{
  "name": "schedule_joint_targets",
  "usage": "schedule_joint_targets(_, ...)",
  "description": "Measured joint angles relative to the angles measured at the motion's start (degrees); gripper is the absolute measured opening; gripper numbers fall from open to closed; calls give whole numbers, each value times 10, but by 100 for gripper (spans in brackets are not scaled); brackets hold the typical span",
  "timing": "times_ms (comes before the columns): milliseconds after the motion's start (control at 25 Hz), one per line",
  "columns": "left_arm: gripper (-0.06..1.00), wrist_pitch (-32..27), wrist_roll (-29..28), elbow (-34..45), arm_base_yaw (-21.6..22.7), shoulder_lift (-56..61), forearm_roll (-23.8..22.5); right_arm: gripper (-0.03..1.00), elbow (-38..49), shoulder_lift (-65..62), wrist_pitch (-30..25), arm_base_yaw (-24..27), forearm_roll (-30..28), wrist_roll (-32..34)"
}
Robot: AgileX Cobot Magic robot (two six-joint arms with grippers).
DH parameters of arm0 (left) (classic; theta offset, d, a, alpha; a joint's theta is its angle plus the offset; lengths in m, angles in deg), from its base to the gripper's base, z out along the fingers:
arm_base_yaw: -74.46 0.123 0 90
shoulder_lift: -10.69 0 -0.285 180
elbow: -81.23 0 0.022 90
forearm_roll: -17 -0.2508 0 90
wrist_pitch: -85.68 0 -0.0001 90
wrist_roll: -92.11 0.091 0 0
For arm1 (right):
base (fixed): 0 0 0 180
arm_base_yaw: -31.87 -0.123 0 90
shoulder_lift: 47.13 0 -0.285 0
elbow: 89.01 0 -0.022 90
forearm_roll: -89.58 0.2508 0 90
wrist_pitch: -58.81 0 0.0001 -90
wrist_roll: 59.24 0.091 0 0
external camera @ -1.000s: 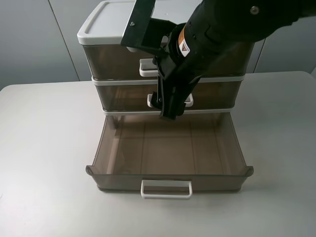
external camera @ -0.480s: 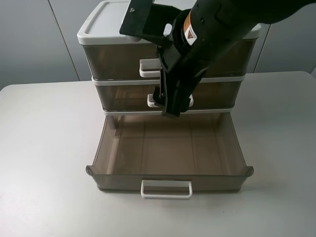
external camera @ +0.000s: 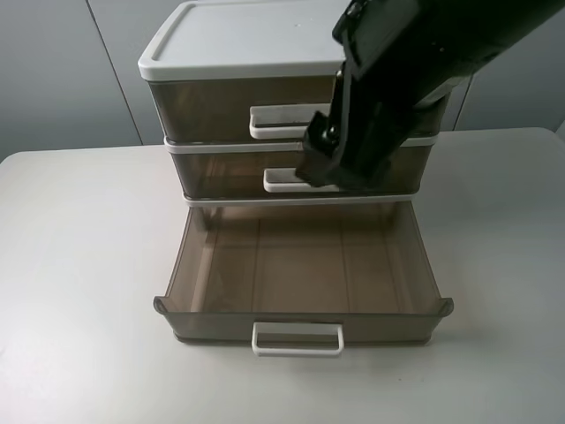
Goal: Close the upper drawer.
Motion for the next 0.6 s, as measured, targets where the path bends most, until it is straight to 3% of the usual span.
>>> schedule_joint_targets(440,74,0,0,0,0,0,0,61,0,-91,-142,343,19,45)
schedule_joint_targets(600,74,0,0,0,0,0,0,61,29,-127,-148,422,19,69)
